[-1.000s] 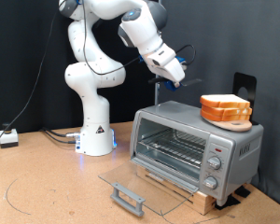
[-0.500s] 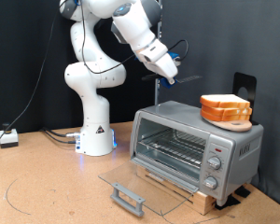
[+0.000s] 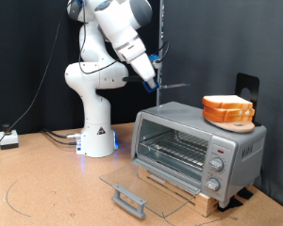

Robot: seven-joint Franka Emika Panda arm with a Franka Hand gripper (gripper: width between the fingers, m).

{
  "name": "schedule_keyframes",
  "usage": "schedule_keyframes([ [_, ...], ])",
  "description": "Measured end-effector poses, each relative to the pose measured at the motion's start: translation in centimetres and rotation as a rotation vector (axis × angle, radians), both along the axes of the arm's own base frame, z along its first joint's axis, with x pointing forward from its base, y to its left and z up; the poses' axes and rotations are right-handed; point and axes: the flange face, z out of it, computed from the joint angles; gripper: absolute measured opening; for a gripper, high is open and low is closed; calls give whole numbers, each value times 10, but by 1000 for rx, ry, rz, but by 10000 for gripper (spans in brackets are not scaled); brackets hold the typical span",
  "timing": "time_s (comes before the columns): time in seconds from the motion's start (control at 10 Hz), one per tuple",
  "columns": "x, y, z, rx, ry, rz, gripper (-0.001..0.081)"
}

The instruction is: Make a piece of toast with the oven

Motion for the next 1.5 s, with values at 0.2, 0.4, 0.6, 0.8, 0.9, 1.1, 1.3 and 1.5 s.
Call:
schedule_keyframes([
  [0.2, -2, -30, 0, -16, -15, -27, 396],
  [0.4, -5, -60, 0, -21, -34, -63, 396],
  [0.6, -10, -88, -6, -43, -22, -75, 396],
  [0.8, -15, -110, -16, 19, 16, -62, 396],
  [0.9, -14, -109, -15, 10, 10, -63, 396],
  [1.1, 0, -97, -9, 8, -76, -87, 396],
  [1.3, 21, -73, -7, -73, -99, -120, 396],
  [1.5, 41, -53, -11, -147, -60, -119, 396],
])
